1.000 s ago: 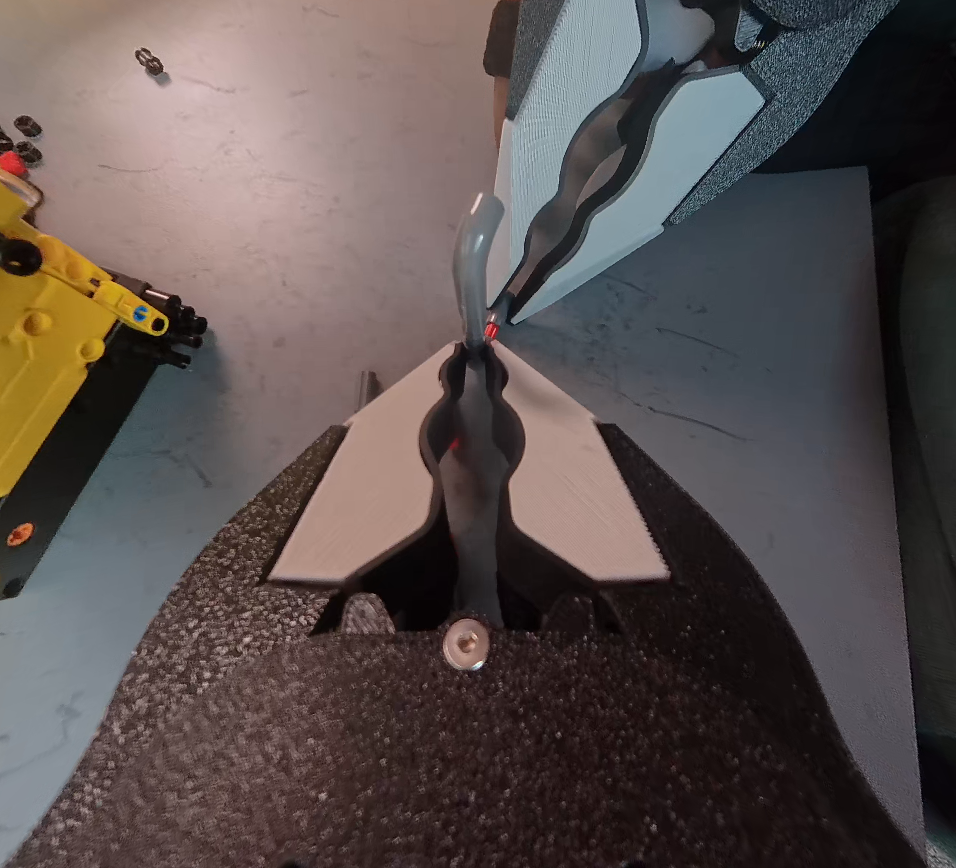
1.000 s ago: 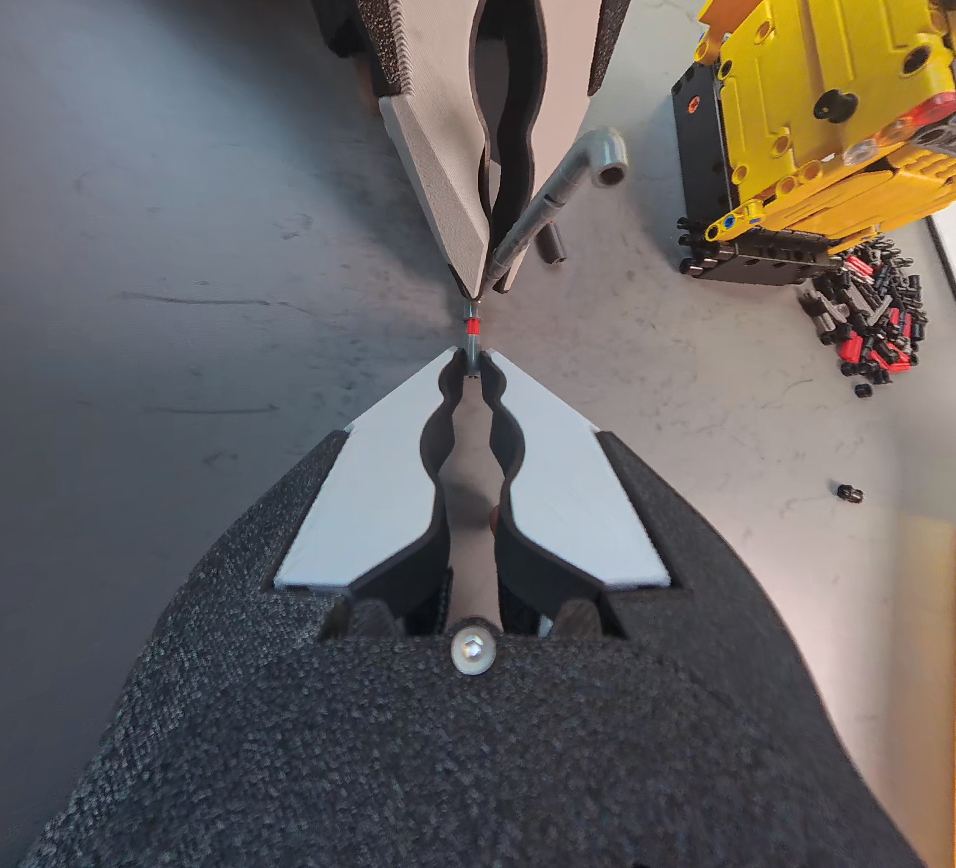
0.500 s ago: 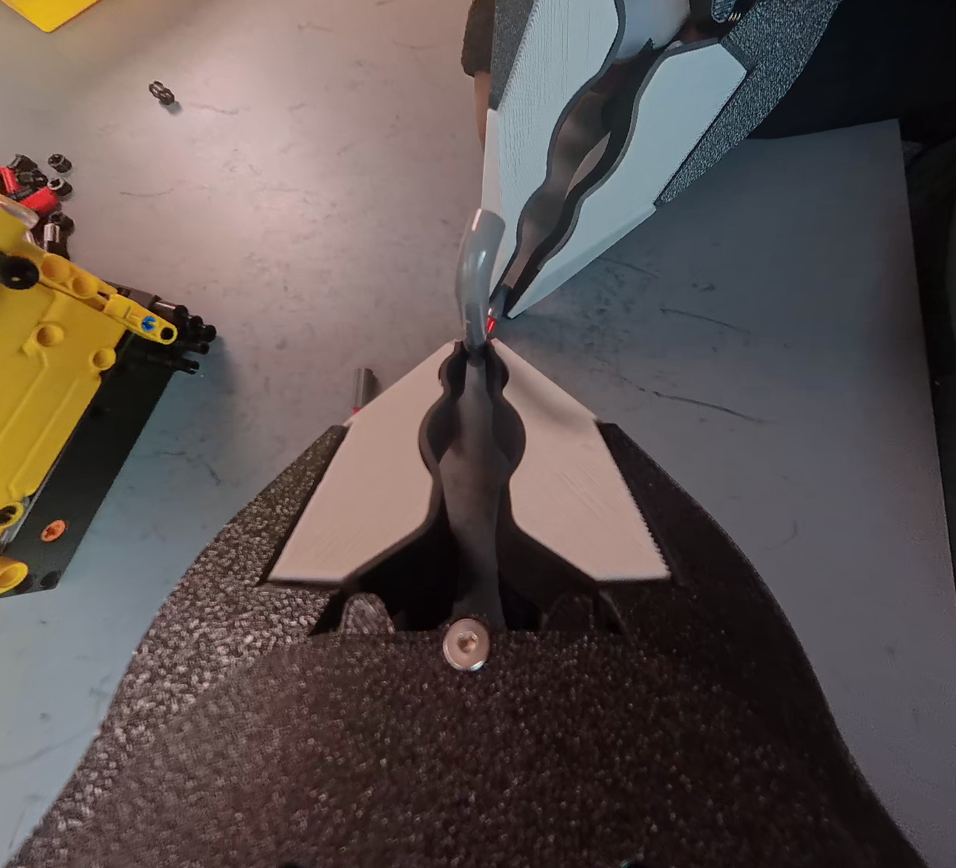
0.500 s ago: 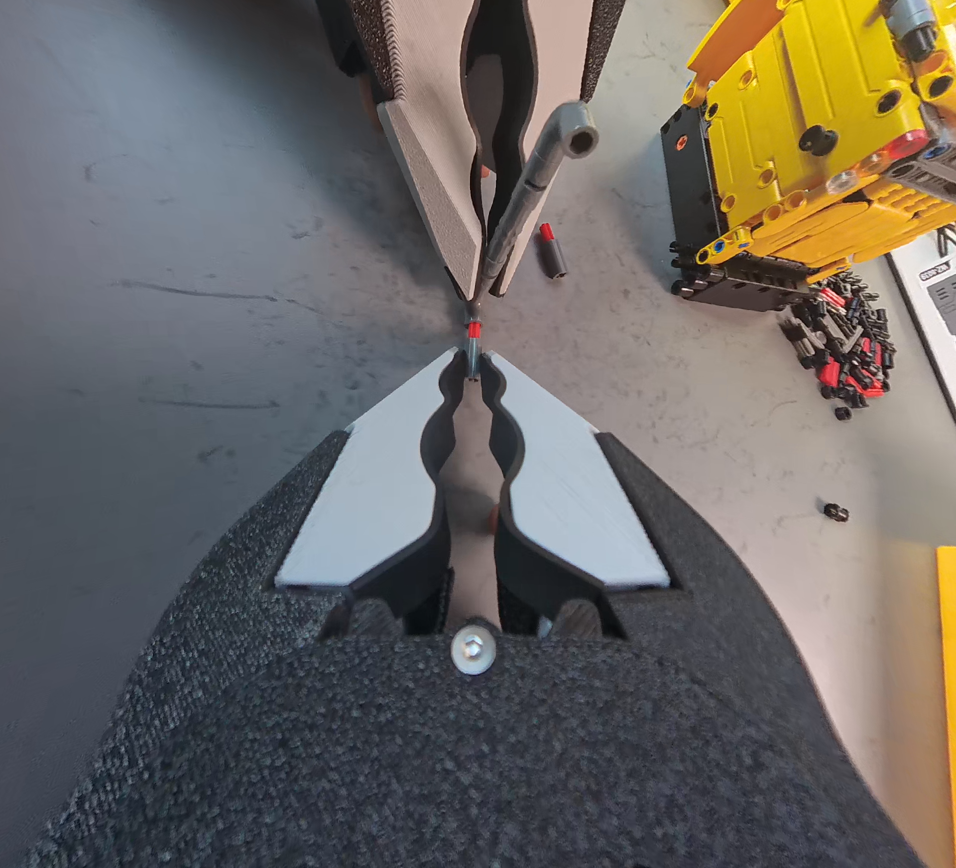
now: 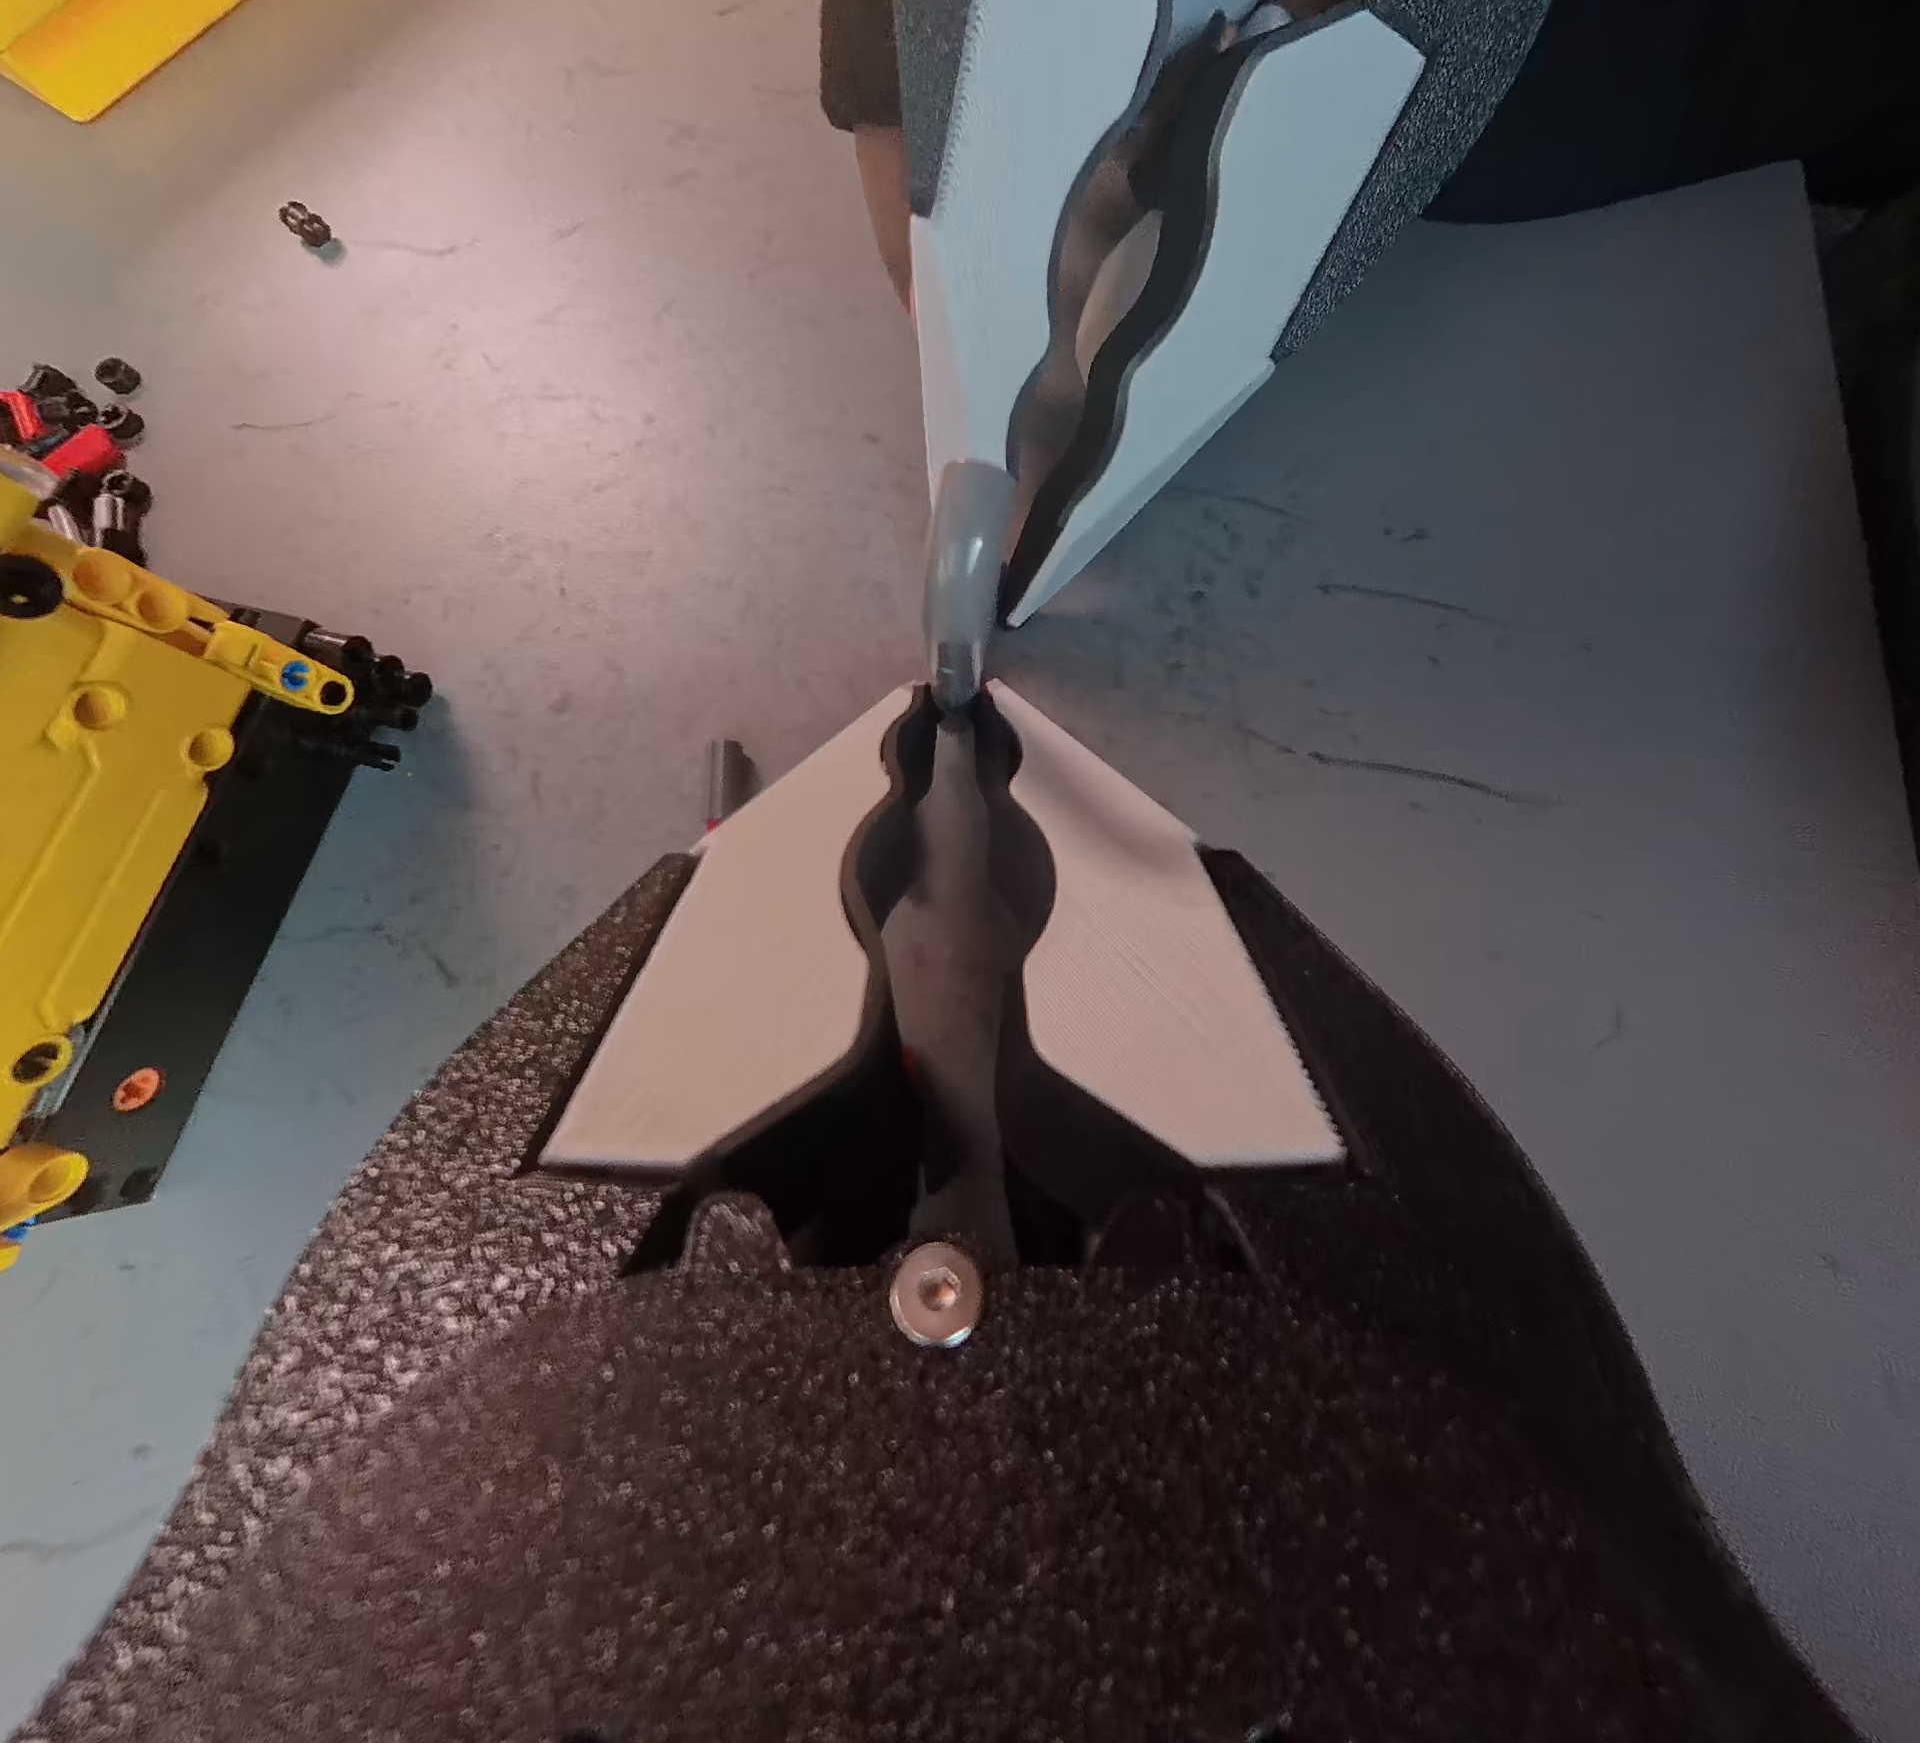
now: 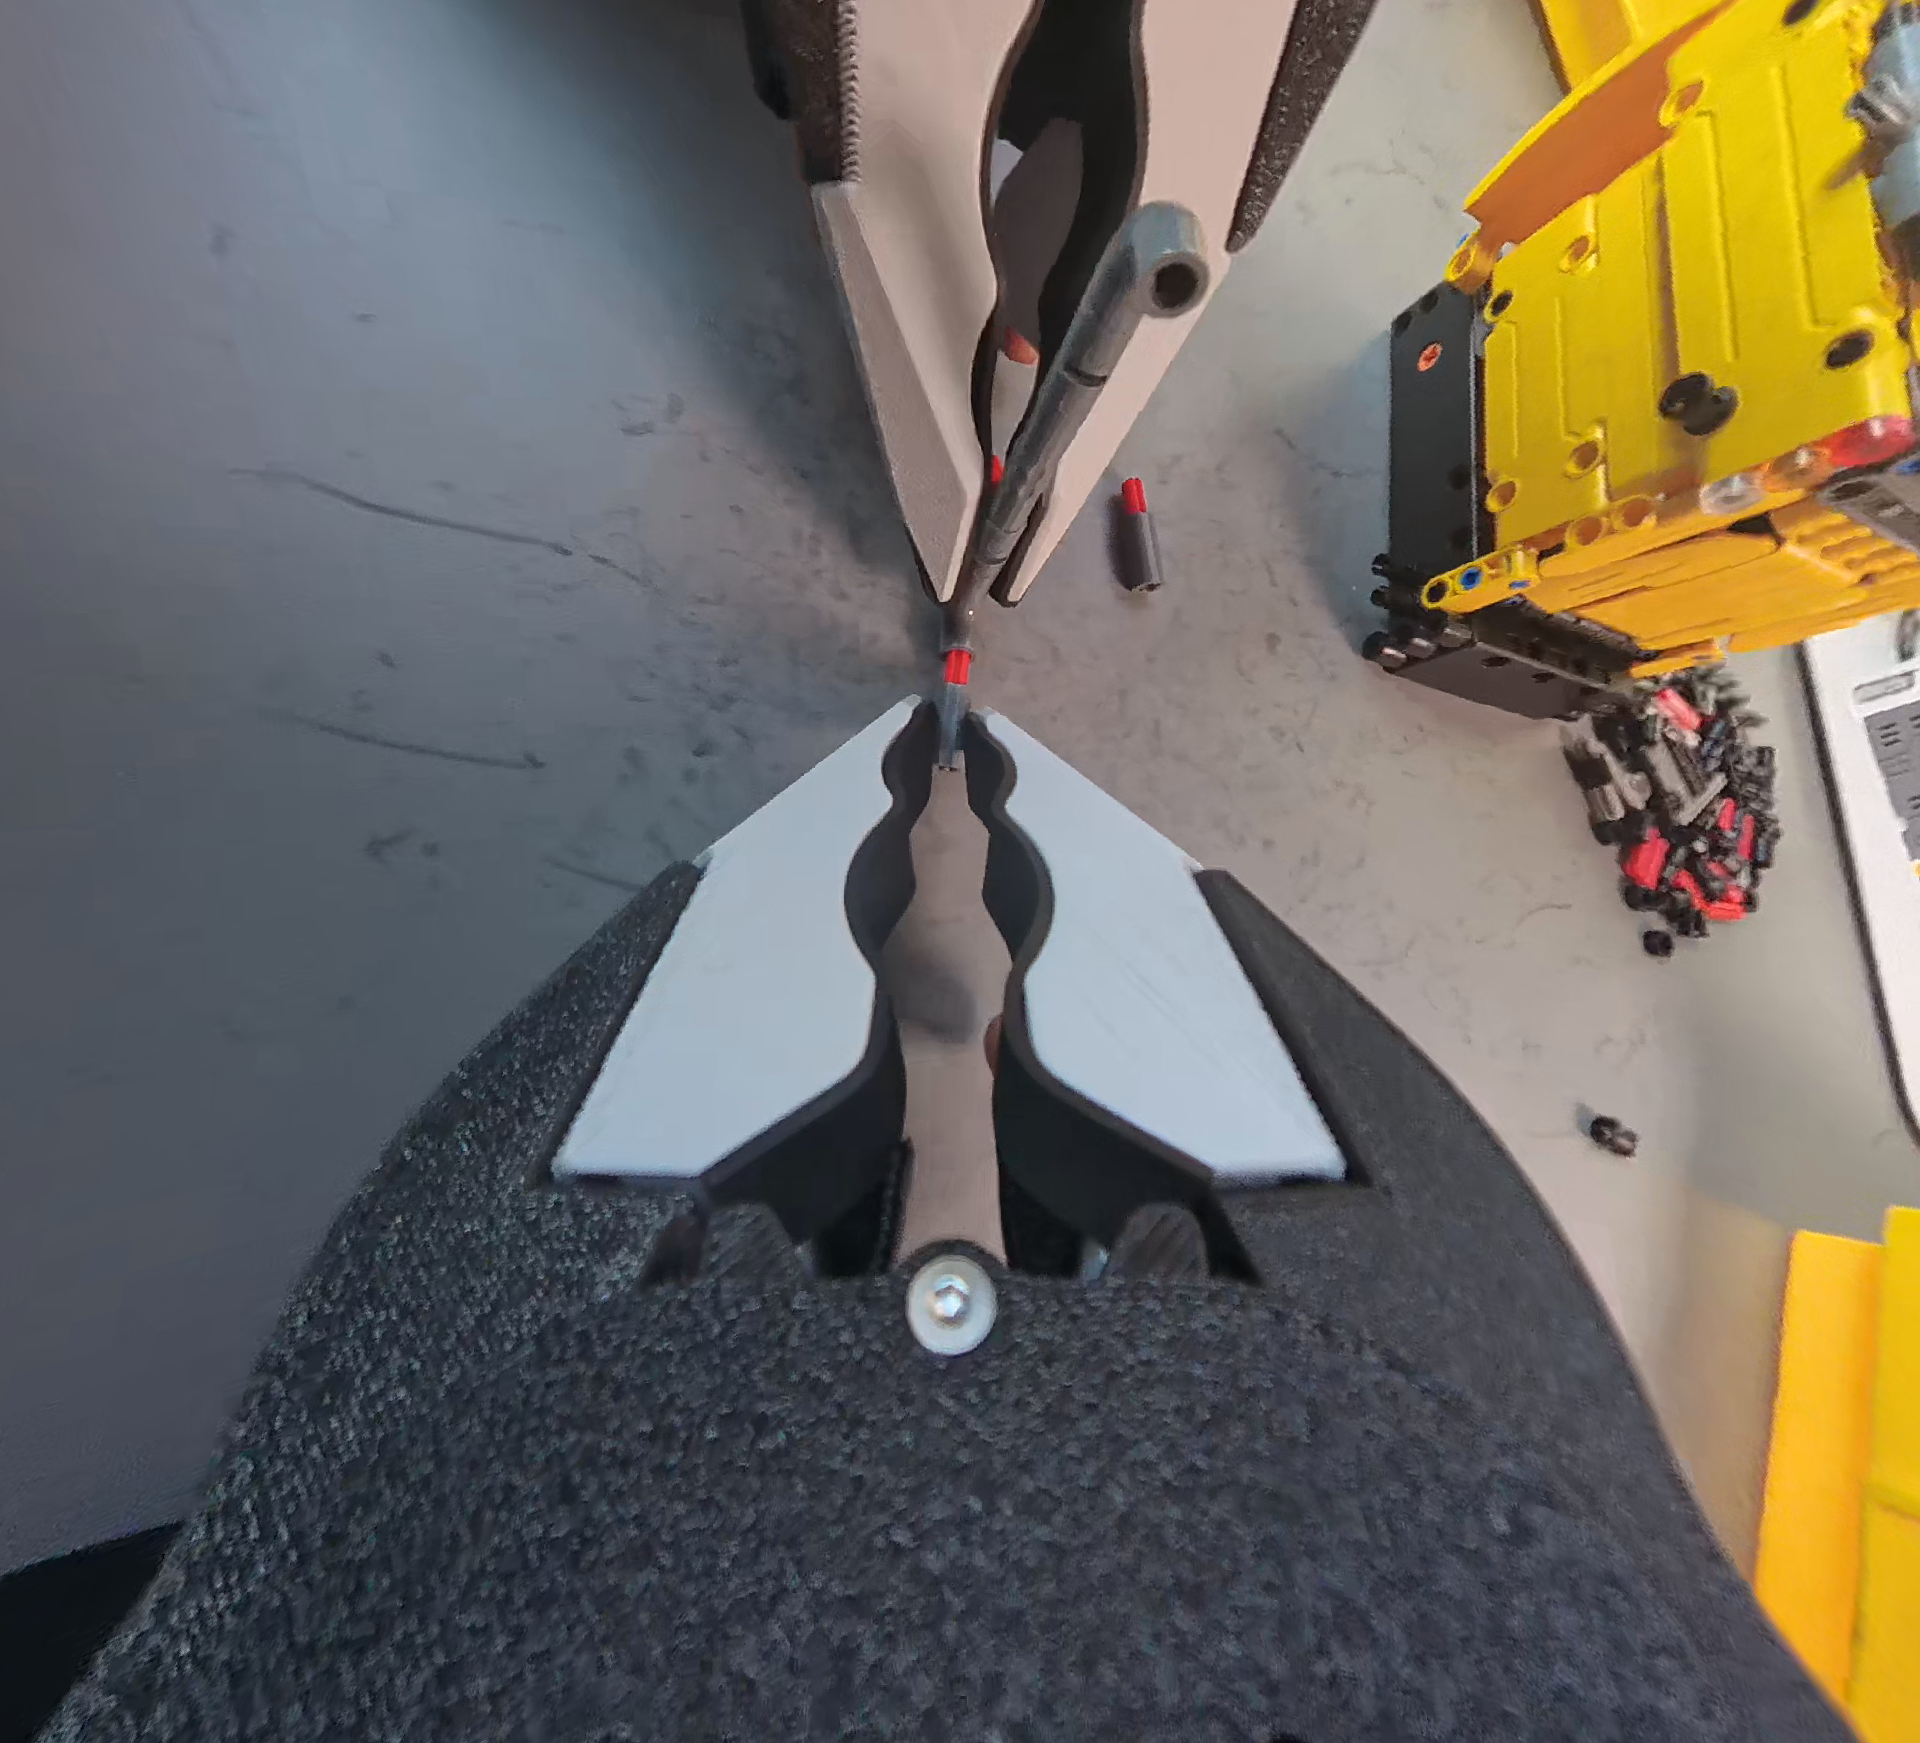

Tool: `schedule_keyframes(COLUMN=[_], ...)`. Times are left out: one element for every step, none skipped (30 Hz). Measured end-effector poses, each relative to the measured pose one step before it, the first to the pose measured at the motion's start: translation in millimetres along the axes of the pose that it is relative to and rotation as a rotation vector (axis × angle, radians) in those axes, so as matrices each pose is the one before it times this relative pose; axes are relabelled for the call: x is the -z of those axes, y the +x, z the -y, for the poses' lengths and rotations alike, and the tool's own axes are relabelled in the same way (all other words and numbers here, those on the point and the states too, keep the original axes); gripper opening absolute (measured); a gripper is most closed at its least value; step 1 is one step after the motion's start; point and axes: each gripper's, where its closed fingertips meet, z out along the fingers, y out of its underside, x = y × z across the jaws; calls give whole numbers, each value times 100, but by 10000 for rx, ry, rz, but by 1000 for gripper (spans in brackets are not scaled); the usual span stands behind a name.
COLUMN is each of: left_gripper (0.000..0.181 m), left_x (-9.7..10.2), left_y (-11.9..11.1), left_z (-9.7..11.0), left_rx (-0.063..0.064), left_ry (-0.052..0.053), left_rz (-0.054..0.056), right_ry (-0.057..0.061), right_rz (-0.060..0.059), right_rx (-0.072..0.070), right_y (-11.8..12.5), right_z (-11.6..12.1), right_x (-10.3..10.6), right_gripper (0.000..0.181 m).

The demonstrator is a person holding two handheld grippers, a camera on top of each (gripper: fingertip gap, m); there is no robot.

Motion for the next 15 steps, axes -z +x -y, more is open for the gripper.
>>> schedule_keyframes(left_gripper=[6, 6, 6, 6, 6, 6, 6, 6, 6, 6, 6, 6, 6, 6, 6], left_x=[53, 61, 44, 21, 10, 6, -2, -9, -8, 10, 4, -11, -10, -5, -2], left_y=[145, 142, 23, -10, 11, 8, 1, 3, 1, -18, -17, -4, -8, -2, -11], left_z=[-22, -30, -30, -5, 10, -1, 20, 13, 11, -15, -6, 12, 20, 3, -9], left_rx=[-65, 4, 105, 84, 54, 74, 85, 84, 115, 159, 162, 157, 139, 148, 146], left_ry=[9, 16, 2, 2, 7, 4, 3, 4, 2, -3, -1, 6, 5, 4, 6], left_rz=[-104, -168, -142, -83, -62, -60, -34, -5, 2, -14, -18, 0, 21, 19, 23], right_ry=[93, 320, 137, 5, -128, -171, -167, -165, -205, -269, -243, -232, -237, -305, -284], right_rz=[-25, 238, -29, -115, -131, -137, -53, -40, -170, -233, -228, -196, -215, -195, -148], right_rx=[587, 360, 348, 559, 379, 334, 84, -20, 226, 294, 246, -26, -93, -374, -352], right_y=[-257, -531, -74, 68, 49, 20, 20, 23, 54, 48, 26, 26, 53, 45, 8], right_z=[166, 340, 83, -38, 2, 26, 1, 27, 7, 18, 0, -3, -49, -57, -12], right_x=[60, 18, -65, -16, -13, -10, 5, 4, -16, -25, -17, -17, -11, -18, 4], right_gripper=[3, 3, 3, 3, 4, 4, 4, 4, 4, 4, 4, 4, 4, 4, 4])
